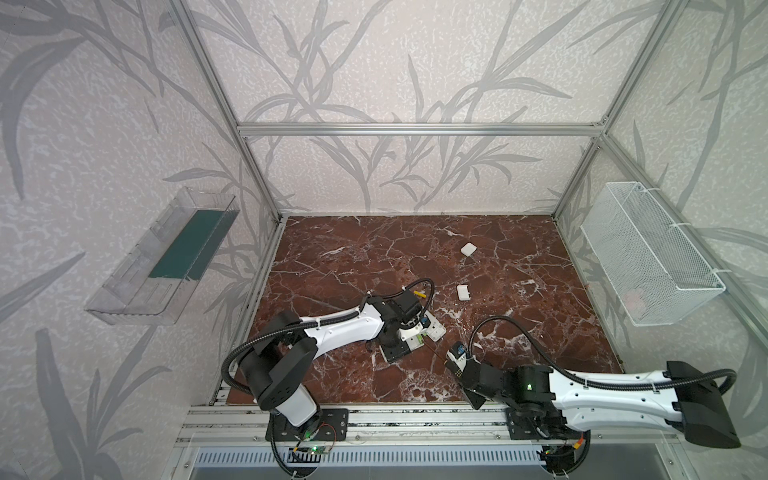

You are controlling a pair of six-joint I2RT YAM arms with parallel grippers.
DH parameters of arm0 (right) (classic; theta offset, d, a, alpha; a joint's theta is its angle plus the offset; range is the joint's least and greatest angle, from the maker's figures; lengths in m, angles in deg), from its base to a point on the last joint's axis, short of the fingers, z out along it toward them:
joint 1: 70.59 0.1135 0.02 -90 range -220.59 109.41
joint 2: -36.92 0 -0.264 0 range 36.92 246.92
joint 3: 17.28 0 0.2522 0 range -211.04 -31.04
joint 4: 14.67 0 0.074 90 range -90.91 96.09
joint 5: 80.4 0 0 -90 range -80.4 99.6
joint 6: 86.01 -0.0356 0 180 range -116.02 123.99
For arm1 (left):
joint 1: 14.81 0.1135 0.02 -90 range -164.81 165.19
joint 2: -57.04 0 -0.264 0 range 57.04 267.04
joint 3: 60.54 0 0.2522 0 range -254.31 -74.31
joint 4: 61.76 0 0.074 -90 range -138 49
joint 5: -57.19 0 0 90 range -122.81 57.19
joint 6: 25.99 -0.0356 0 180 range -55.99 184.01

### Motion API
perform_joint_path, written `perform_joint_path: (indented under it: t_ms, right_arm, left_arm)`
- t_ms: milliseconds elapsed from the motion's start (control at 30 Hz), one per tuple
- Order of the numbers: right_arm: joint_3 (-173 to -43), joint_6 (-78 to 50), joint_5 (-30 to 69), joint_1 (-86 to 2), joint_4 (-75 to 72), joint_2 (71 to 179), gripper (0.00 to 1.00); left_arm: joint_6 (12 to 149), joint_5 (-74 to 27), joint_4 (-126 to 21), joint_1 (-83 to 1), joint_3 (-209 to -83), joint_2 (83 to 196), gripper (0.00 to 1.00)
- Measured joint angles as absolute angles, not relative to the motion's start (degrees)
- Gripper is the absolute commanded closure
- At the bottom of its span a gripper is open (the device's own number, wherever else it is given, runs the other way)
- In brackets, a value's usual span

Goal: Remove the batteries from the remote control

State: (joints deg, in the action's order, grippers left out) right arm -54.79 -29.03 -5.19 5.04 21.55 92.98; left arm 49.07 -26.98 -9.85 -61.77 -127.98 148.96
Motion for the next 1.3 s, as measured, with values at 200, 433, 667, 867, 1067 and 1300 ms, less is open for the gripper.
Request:
perform_joint_path:
  t_ms: [200,433,667,867,1067,1300]
  right_arm:
    - [-55.42,-29.45,-3.48,4.98,21.7,94.16,1.0]
    - [-56.47,-30.01,-2.78,4.76,22.99,93.5,1.0]
    - [-57.08,-30.08,-1.86,4.78,26.38,89.94,1.0]
    - [-58.79,-30.52,-0.25,4.85,28.74,91.77,1.0]
    - [-60.34,-30.67,0.69,4.85,29.35,95.29,1.0]
    - [-62.24,-30.65,-0.44,3.88,27.17,98.64,1.0]
  left_arm:
    - [51.21,-25.32,-10.48,-58.78,-128.67,147.72,0.35]
    - [57.35,-26.92,-14.05,-54.93,-128.89,143.61,0.35]
    - [67.97,-30.87,-14.16,-52.35,-132.46,148.0,0.37]
    - [74.38,-32.8,-13.81,-52.31,-131.45,150.1,0.38]
    - [77.48,-33.41,-14.07,-52.59,-128.35,148.83,0.38]
    - [79.71,-33.15,-15.71,-53.44,-123.65,145.33,0.39]
